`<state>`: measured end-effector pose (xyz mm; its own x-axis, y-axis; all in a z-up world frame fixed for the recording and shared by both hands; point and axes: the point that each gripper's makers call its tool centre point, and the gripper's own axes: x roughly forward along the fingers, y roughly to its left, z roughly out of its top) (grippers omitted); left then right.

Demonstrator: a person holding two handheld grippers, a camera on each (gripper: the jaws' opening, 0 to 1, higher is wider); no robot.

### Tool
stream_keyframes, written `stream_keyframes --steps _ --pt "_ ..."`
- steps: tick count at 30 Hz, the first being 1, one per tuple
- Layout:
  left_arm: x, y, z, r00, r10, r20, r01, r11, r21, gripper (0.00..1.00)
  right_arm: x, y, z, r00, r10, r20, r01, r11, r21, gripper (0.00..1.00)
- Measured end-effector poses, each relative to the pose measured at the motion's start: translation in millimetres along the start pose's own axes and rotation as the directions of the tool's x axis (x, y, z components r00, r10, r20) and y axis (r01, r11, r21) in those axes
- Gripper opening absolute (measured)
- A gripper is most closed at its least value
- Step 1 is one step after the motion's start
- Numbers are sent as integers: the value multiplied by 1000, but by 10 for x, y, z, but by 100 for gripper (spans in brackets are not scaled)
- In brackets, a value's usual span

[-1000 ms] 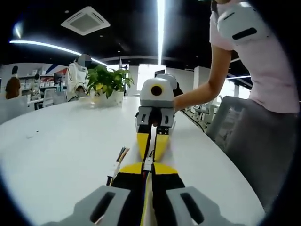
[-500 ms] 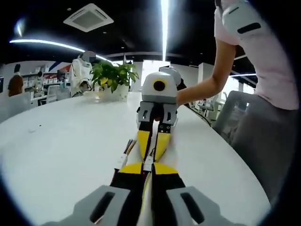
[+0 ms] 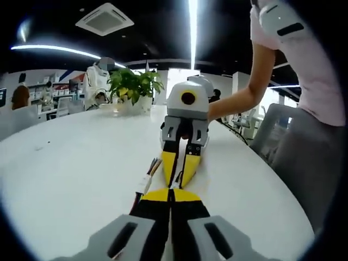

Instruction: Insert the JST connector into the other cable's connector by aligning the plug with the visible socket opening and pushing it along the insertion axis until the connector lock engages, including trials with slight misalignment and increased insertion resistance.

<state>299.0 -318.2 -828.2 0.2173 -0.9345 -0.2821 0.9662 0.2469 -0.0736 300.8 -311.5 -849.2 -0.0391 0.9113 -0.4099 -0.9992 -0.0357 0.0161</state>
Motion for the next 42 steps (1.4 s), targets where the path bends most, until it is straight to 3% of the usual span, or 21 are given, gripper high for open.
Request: stream_keyframes --steps 5,14,17,20,36,42 --pt "0 -18 5 1000 -4 -1 4 1000 -6 0 7 12 -1 1000 2 -1 -2 1000 -6 4" --pt "-32 -32 -31 1000 0 -21 0 1000 -15 3 -10 -53 -3 1000 -17 19 15 997 73 4" --pt "-50 -35 -38 1000 2 -26 -3 1000 -14 3 -9 -20 29 999 -19 29 17 998 64 4" --pt "22 -83 24 1000 8 -30 -8 1000 -15 4 -4 -10 34 999 -16 28 14 997 72 6" --pt "-205 28 -54 998 35 -44 -37 999 -30 7 -154 -5 75 997 -67 28 62 989 135 6" --pt "-277 74 -24 997 65 -48 -67 997 -43 14 -197 14 129 996 -89 28 84 985 151 10"
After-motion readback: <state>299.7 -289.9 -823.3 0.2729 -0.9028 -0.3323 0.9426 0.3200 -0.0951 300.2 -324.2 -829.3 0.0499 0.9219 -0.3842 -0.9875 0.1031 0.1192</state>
